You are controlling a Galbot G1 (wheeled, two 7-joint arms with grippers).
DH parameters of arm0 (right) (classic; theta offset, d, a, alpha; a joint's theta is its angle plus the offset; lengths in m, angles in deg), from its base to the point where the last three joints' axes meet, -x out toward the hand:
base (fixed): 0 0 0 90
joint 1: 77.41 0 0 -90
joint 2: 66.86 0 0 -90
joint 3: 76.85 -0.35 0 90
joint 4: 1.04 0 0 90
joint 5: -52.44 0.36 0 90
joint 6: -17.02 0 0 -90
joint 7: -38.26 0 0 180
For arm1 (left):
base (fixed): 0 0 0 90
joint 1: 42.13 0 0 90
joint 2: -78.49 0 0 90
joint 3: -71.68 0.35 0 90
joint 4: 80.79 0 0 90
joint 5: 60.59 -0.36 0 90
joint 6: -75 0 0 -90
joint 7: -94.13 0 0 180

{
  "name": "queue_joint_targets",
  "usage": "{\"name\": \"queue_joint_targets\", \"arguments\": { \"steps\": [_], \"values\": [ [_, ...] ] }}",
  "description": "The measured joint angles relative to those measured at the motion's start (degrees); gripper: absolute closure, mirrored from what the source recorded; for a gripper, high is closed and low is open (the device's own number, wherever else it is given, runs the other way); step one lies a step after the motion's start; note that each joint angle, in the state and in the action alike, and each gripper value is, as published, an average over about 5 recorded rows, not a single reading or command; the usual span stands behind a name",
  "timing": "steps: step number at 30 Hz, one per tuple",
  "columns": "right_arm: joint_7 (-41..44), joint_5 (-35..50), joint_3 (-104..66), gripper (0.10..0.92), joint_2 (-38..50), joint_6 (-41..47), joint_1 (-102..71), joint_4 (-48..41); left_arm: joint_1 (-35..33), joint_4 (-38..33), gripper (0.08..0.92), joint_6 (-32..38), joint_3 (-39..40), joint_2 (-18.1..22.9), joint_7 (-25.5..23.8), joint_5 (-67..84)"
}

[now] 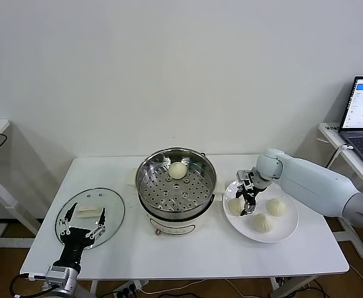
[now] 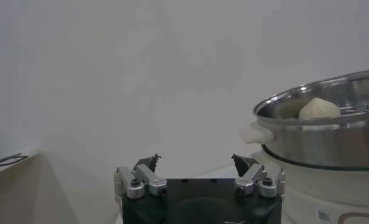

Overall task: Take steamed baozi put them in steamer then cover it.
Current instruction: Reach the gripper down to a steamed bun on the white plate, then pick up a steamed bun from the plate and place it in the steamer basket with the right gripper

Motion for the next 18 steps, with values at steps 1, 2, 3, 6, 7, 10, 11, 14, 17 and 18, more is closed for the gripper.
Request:
{"name": "queue_joint_targets", "arguments": {
  "steps": [1, 2, 3, 6, 7, 10, 11, 14, 17, 18],
  "values": [
    [0.07, -0.05, -0.04, 0.349, 0.04, 0.0, -0.02, 0.04, 0.02, 0.03, 0.177, 0.0, 0.0, 0.02, 0.0, 0.0],
    [0.14, -0.09, -0.08, 0.35, 0.09, 0.0, -0.04, 0.1, 0.03, 0.06, 0.177, 0.01, 0.01, 0.04, 0.0, 0.0],
    [0.22, -0.11, -0.11, 0.352, 0.17, 0.0, -0.04, 0.19, 0.05, 0.07, 0.177, 0.01, 0.02, 0.06, 0.0, 0.0],
    [0.53, -0.02, -0.19, 0.353, 0.59, 0.03, 0.13, 0.61, 0.05, 0.07, 0.177, 0.01, 0.03, 0.1, 0.01, 0.0],
    [0.63, 0.08, -0.16, 0.353, 0.82, 0.08, 0.29, 0.82, 0.04, 0.07, 0.177, 0.01, 0.03, 0.11, 0.01, 0.0],
    [0.95, 0.74, 0.26, 0.35, 1.84, 0.37, 1.23, 1.8, -0.01, -0.03, 0.177, 0.01, -0.05, 0.1, 0.03, 0.0],
    [1.08, 1.11, 0.54, 0.349, 2.31, 0.5, 1.74, 2.26, -0.03, -0.09, 0.177, 0.01, -0.08, 0.09, 0.03, 0.0],
    [1.51, 2.73, 1.89, 0.347, 4.18, 0.93, 3.93, 4.12, -0.15, -0.36, 0.177, 0.01, -0.21, 0.05, 0.04, 0.0],
    [2.04, 5.04, 4.38, 0.347, 6.57, 1.41, 7.37, 6.73, -0.3, -0.65, 0.177, 0.01, -0.31, -0.04, 0.05, 0.0],
    [2.23, 5.9, 5.46, 0.347, 7.4, 1.57, 8.83, 7.74, -0.35, -0.75, 0.177, 0.01, -0.34, -0.08, 0.05, 0.0]
  ]
}}
